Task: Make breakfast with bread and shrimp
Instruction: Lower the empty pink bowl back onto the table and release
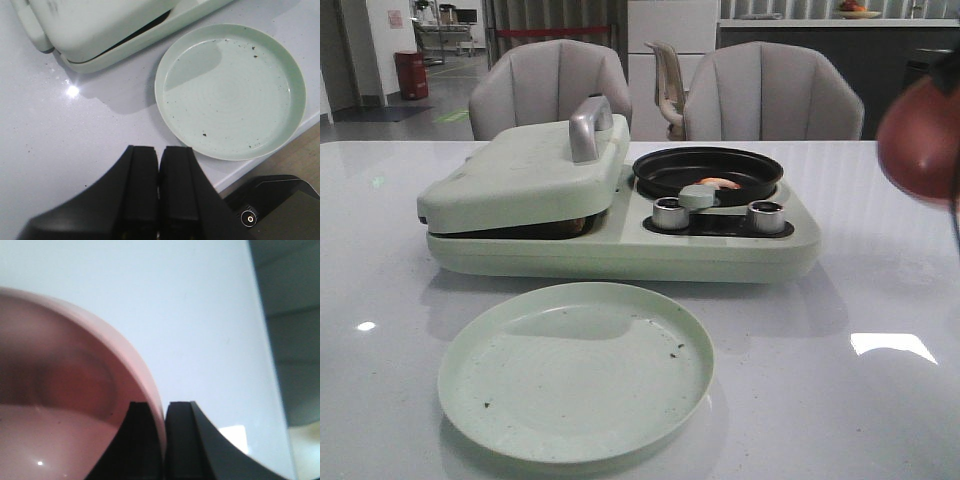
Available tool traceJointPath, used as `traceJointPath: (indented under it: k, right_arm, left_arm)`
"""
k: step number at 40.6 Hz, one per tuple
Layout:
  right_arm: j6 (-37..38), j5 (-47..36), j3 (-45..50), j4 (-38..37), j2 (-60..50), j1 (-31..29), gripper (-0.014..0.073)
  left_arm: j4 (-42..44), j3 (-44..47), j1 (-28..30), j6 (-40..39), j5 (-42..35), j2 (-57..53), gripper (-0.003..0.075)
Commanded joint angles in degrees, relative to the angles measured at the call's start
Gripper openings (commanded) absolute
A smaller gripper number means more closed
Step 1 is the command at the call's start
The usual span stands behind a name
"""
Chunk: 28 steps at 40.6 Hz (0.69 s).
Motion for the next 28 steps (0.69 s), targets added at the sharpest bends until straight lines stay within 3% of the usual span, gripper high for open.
traceJointPath:
  k: [1,7,11,19,24,28]
  right_arm:
    - [-12.0,-4.4,3.4,15.2,-4.3,-8.6,0.0042]
    - [-29.0,-7.2,7.9,37.4,-2.8,-19.2,0.0042]
    - [-36.8,-9.2,9.3,46.1,-0.8,-22.6,0.0042]
    - [-40.2,-10.0,9.3,51.3,3.0,-23.2,0.0064]
    - [-40.2,-10.2,9.3,51.8,4.7,-23.1,0.0168]
    - [-40.2,-10.3,9.3,51.7,5.0,-23.1,0.0302]
  left_arm:
    - [-0.2,-1.4,-0.4,-0.5,-3.8,0.4,0.0111]
    - [-0.2,-1.4,-0.4,-0.5,-4.0,2.4,0.0111]
    - [-0.2,-1.4,-0.4,-0.5,-4.0,3.5,0.0111]
    - [-0.2,-1.4,-0.4,-0.5,-4.0,4.1,0.0111]
    - [-0.2,-1.4,-0.4,-0.5,-4.0,4.1,0.0111]
    - [-0.2,-1.4,-0.4,-0.5,-3.8,4.1,0.0111]
